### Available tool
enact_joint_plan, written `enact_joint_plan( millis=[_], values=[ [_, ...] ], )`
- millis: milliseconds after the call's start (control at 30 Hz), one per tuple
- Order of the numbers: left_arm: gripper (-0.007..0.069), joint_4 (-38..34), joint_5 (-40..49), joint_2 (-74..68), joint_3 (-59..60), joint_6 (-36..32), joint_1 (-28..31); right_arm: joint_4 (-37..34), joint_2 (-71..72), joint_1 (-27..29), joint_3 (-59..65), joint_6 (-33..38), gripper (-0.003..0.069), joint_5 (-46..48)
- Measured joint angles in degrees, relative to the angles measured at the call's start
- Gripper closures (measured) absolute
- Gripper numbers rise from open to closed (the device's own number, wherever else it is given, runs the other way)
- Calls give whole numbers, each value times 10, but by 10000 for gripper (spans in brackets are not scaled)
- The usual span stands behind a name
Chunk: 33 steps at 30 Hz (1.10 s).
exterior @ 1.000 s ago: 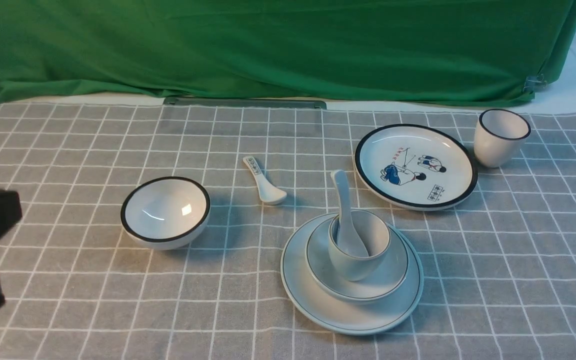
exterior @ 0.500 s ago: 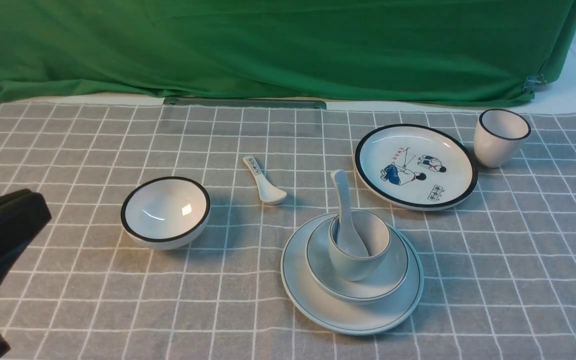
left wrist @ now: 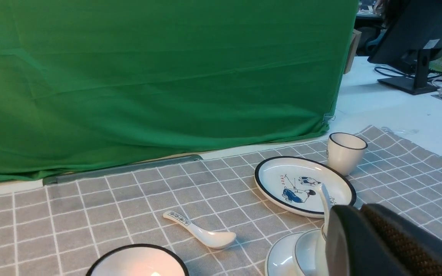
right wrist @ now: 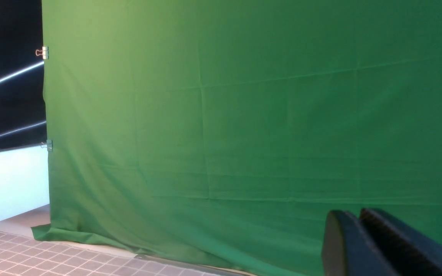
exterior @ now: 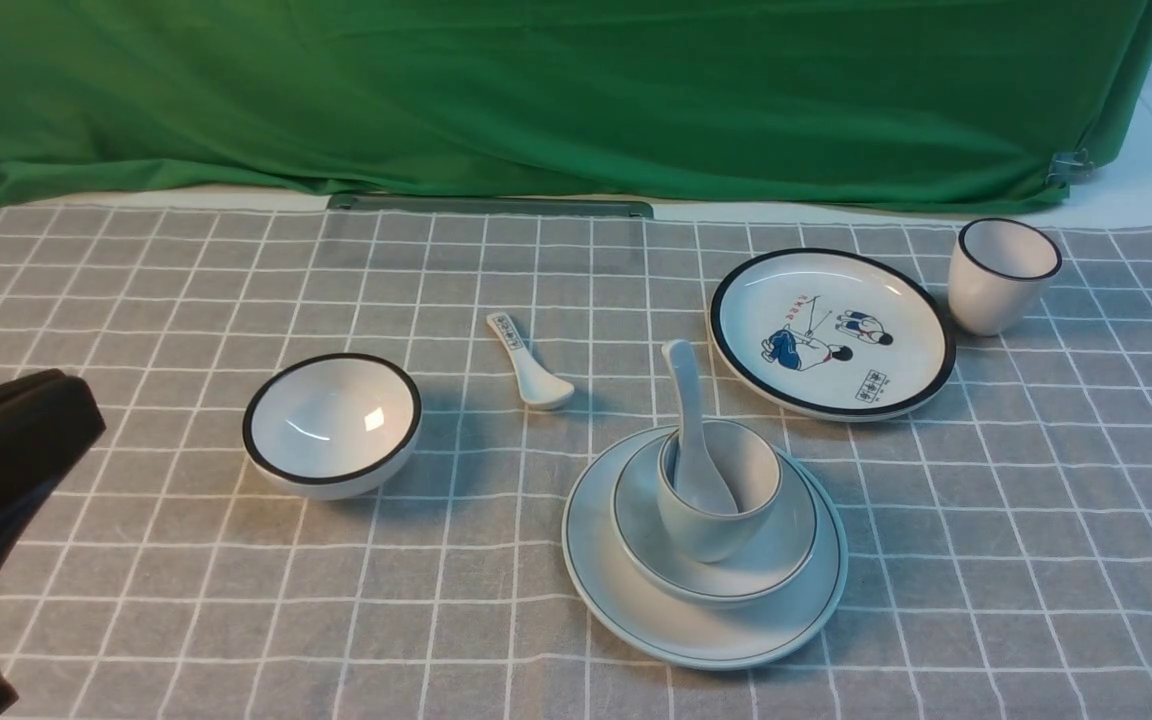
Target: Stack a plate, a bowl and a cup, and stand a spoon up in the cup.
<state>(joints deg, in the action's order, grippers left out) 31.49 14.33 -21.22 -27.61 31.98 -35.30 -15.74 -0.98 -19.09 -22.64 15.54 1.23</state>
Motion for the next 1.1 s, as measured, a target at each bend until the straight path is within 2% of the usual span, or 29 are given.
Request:
enact_joint_plan(
  millis=[33, 67, 133, 167, 200, 267, 300, 433, 500, 667, 767, 1100],
  values=[
    [615, -38, 5, 13, 4, -31, 4, 0, 0, 0, 0, 0, 562, 0],
    [615, -43, 5, 15, 4, -31, 5, 0, 0, 0, 0, 0, 561, 0],
    [615, -133, 3, 59, 29, -138, 36, 0, 0, 0, 0, 0, 555, 0],
    [615, -151, 1, 63, 35, -159, 40, 0, 0, 0, 0, 0, 555, 0],
    [615, -226, -6, 100, 59, -246, 77, 0, 0, 0, 0, 0, 552, 0],
    [615, -272, -10, 129, 82, -298, 111, 0, 0, 0, 0, 0, 550, 0],
    [615, -346, -21, 167, 121, -382, 158, 0, 0, 0, 0, 0, 545, 0],
    [615, -441, -37, 209, 201, -492, 264, 0, 0, 0, 0, 0, 531, 0],
    [615, -456, -38, 211, 240, -508, 307, 0, 0, 0, 0, 0, 525, 0],
    [615, -458, -34, 211, 279, -505, 358, 0, -1, 0, 0, 0, 516, 0],
    [615, -435, -15, 211, 280, -481, 365, 0, -1, 0, 0, 0, 508, 0],
    [613, -406, -15, 211, 280, -474, 365, 0, -1, 0, 0, 0, 498, 0]
  ],
)
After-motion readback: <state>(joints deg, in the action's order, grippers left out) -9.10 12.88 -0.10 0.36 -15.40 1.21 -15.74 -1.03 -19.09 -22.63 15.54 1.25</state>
